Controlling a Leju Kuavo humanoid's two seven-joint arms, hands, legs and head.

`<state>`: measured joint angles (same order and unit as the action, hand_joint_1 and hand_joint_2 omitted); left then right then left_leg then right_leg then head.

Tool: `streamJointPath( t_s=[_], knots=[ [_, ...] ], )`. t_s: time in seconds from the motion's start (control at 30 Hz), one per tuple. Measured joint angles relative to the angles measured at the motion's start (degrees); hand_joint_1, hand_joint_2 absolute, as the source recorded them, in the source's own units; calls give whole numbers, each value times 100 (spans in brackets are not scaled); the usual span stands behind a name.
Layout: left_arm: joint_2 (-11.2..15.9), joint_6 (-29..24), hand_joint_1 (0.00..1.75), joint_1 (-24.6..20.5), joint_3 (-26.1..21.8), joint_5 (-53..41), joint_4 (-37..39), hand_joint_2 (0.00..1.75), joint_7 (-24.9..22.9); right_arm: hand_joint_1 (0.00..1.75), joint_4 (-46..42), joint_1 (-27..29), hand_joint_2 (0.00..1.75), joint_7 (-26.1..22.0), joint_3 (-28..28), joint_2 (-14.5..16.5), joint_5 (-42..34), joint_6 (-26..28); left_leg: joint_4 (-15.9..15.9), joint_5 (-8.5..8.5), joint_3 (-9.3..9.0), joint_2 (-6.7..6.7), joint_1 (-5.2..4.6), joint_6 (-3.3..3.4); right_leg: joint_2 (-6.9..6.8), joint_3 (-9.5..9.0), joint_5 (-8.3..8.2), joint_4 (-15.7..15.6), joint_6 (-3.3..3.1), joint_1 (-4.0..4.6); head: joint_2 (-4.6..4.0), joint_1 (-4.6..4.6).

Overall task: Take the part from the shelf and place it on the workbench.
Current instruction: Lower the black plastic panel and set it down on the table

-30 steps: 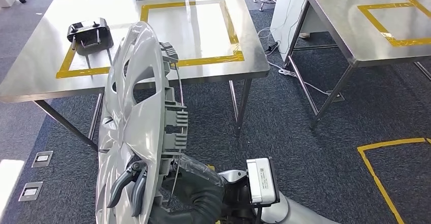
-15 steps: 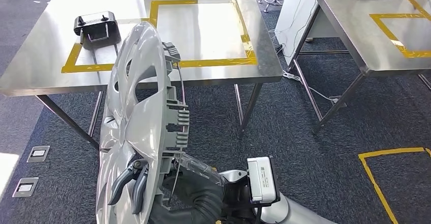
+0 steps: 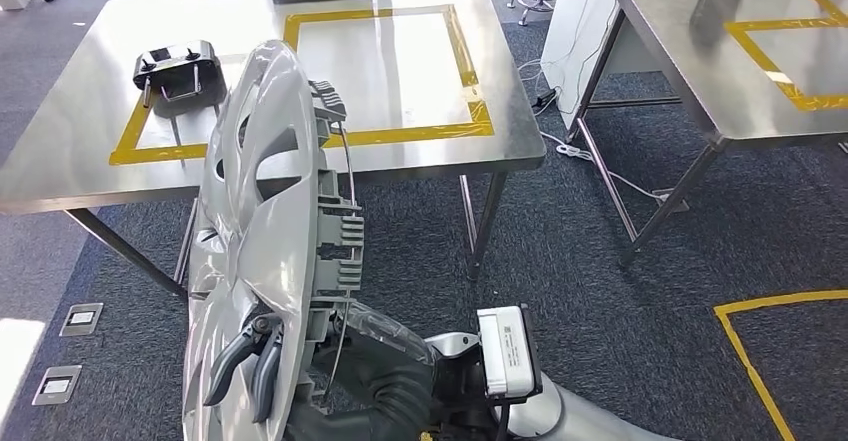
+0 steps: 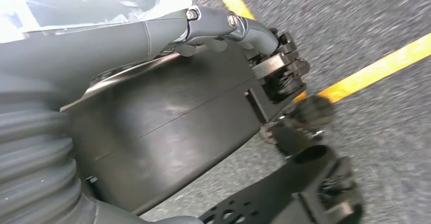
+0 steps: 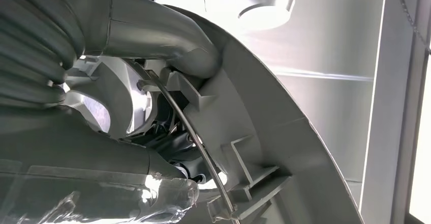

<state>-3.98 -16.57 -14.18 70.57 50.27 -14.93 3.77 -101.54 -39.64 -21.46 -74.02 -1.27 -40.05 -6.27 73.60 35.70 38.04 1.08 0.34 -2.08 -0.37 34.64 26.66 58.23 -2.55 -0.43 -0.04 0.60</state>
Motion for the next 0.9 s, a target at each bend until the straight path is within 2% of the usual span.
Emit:
streamJointPath(
  t_s=[0.03, 0.07, 0.13, 0.17, 0.2, 0.23, 0.3, 0.37, 0.4, 0.47, 0.5, 0.53, 0.57, 0.63, 0.67, 0.7, 0.77, 0.83, 0.9],
  knots=[
    [1, 0, 0, -14, -1, 1, 0, 175, 2, 175, 8, 4, 175, 1, -2, 0, -1, 0, 72, -65, 40, -3, 8, -17, 0, -33, 27, 7, 7, -3, 0, 9],
    [2, 1, 0, -15, -2, 3, 0, 175, -1, 175, 14, 7, 175, 1, -3, 1, -1, 0, -69, -241, -13, -7, 17, -29, 5, -70, 57, 18, 20, -9, 0, 17],
    [-2, 10, 0, 11, 0, 7, -1, 175, -9, 175, 21, 7, 175, 1, -4, 3, -1, 0, -718, -695, -264, -22, 35, -51, 19, -139, 127, 53, 69, -16, 0, 34],
    [-8, 17, 0, 26, 1, 9, -1, 175, -14, 175, 21, 4, 175, 0, -4, 5, -1, 0, -1009, -822, -377, -29, 34, -43, 25, -150, 156, 78, 99, -10, 0, 47],
    [-15, 23, 0, 39, 2, 9, -2, 175, -16, 175, 22, 1, 175, -2, -3, 7, -1, -1, -1222, -839, -464, -35, 29, -15, 27, -137, 171, 101, 131, 1, 0, 58],
    [-23, 26, 0, 45, 3, 8, -3, 175, -16, 175, 22, -1, 175, -3, -2, 8, -1, -1, -1294, -779, -495, -34, 17, 28, 24, -107, 169, 113, 160, 13, 0, 58],
    [-33, 27, 0, 48, 3, 6, -4, 175, -15, 175, 21, -2, 175, -3, -2, 9, -1, 0, -1396, -721, -530, -24, 26, 130, 6, -53, 168, 128, 215, 18, 0, 44],
    [-44, 27, 0, 47, 3, 6, -4, 175, -14, 175, 21, -10, 175, -1, -2, 10, -1, 0, -1415, -728, -541, -18, 48, 197, -2, 29, 266, 295, 269, 14, 0, 4],
    [-49, 27, 0, 47, 3, 6, -4, 175, -16, 175, 21, -15, 175, -2, -1, 10, -1, -1, -1422, -725, -554, -19, 58, 223, 0, 151, 376, 535, 292, 10, 0, -21],
    [-51, 28, 0, 51, 3, 7, -4, 175, -19, 175, 21, -20, 175, -3, -4, 5, -1, -2, -1421, -707, -561, -22, 50, 259, 1, 562, 622, 1264, 312, 6, 0, -71],
    [-51, 28, 0, 54, 3, 7, -4, 175, -20, 175, 22, -15, 175, -3, -7, 1, -1, -2, -1420, -696, -569, -21, 43, 274, 2, 761, 678, 1574, 310, 6, 0, -87],
    [-51, 28, 0, 57, 3, 7, -4, 175, -21, 175, 22, -10, 175, -3, -9, -4, -1, -1, -1419, -683, -583, -17, 34, 286, 3, 886, 640, 1719, 300, 8, 0, -99],
    [-51, 28, 0, 60, 3, 8, -4, 175, -21, 175, 22, -6, 175, -3, -9, -7, -1, -1, -1419, -665, -607, -10, 24, 292, 4, 907, 501, 1654, 280, 11, 0, -114],
    [-57, 28, 0, 65, 3, 8, -4, 175, -24, 175, 21, -5, 175, -3, -8, -9, -1, -1, -1421, -613, -676, 3, 8, 285, 14, 680, 40, 1001, 200, 31, 0, -136],
    [-61, 28, 0, 65, 2, 9, -4, 175, -27, 175, 21, -7, 175, -3, -7, -8, -1, -2, -1414, -586, -695, 5, -7, 266, 21, 545, -133, 657, 151, 49, 0, -133],
    [-64, 29, 0, 66, 2, 7, -5, 175, -28, 175, 21, -13, 175, -5, -7, -7, -1, -2, -1411, -567, -693, 5, -9, 240, 32, 438, -218, 385, 113, 71, 0, -136],
    [-68, 29, 0, 64, 2, 4, -6, 175, -31, 175, 21, -21, 175, -7, -4, -4, -2, 0, -1422, -553, -669, -1, -1, 174, 51, 374, -191, 201, 76, 106, 0, -140],
    [-65, 29, 0, 59, 3, 4, -7, 175, -32, 175, 21, -24, 175, -7, 1, -1, -2, 7, -1434, -518, -693, -10, 10, 106, 58, 311, -169, 112, 57, 87, 0, -149],
    [-59, 27, 0, 60, 3, 4, -7, 175, -31, 175, 21, -34, 175, -10, 3, 7, -2, 11, -1162, -344, -605, -21, 11, 39, 50, 209, -157, 34, 17, 45, 0, -104]
  ],
)
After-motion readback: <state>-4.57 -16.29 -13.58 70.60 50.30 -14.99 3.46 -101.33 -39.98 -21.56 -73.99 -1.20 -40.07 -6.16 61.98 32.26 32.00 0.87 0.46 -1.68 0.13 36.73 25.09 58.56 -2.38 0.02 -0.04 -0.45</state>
